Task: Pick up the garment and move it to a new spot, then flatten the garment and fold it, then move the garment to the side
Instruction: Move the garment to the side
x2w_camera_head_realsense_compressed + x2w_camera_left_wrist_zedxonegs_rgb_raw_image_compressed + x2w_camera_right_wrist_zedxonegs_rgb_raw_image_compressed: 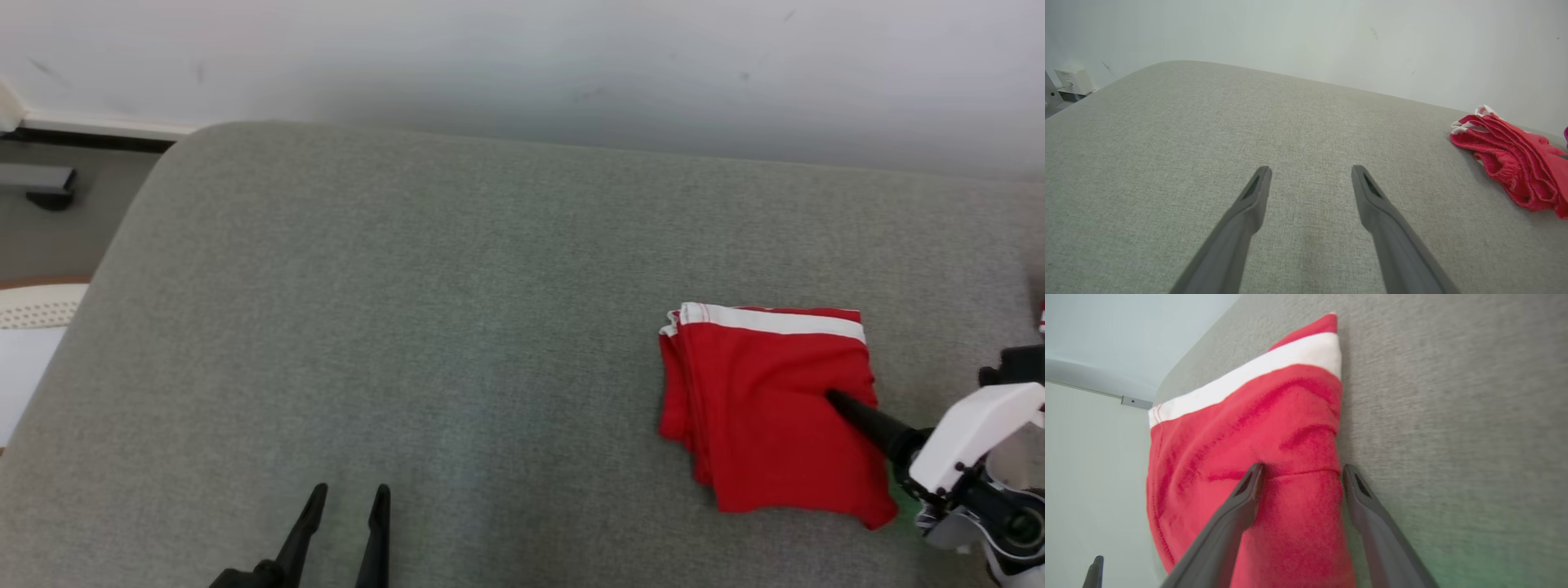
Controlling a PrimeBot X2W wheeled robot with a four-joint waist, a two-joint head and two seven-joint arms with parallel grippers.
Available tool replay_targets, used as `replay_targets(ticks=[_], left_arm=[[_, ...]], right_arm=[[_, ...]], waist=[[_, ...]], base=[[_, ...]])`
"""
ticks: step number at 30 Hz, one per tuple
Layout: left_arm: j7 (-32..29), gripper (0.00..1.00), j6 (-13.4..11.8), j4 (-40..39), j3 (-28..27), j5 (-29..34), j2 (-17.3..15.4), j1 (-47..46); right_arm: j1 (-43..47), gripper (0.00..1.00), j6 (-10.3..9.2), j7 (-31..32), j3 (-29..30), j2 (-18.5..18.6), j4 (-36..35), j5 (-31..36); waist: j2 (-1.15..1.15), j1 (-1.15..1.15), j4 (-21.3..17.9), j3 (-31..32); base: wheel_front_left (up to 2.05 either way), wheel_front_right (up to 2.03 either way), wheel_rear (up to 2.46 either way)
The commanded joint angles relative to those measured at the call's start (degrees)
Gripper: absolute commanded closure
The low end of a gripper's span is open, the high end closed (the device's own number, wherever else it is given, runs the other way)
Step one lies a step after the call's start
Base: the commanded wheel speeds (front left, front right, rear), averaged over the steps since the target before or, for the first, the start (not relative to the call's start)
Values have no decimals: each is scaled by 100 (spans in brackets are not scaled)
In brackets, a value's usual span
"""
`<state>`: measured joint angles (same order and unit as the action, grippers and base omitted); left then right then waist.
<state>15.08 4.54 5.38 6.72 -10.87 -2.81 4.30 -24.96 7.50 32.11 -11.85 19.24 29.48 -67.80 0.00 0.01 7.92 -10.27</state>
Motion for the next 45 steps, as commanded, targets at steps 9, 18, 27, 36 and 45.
replay_targets(ticks=[9,18,27,36,45], left_arm=[[8,0,-99,-3,25,-114,-20,-52],[8,0,-89,-77,-88,-50,-20,4],[5,0,109,-96,-215,246,-22,-410],[5,0,220,-51,-197,242,-22,-737],[5,0,220,22,-236,183,-22,-661]], right_arm=[[-191,100,-5,381,-414,-331,-84,-9],[-413,100,-5,-89,-665,188,-466,675],[-1573,100,-4,-193,-1218,1341,-352,2668],[-2050,100,-8,226,-1160,1935,-17,3203],[-1707,0,-9,-324,-391,1743,872,4101]], waist=[[0,-1,178,-39],[0,-1,-404,-27],[0,-1,-1121,-606],[0,-1,-1168,-991],[0,-1,-1162,-810]], base=[[0,0,0],[0,0,0],[0,0,0],[0,0,0],[0,0,0]])
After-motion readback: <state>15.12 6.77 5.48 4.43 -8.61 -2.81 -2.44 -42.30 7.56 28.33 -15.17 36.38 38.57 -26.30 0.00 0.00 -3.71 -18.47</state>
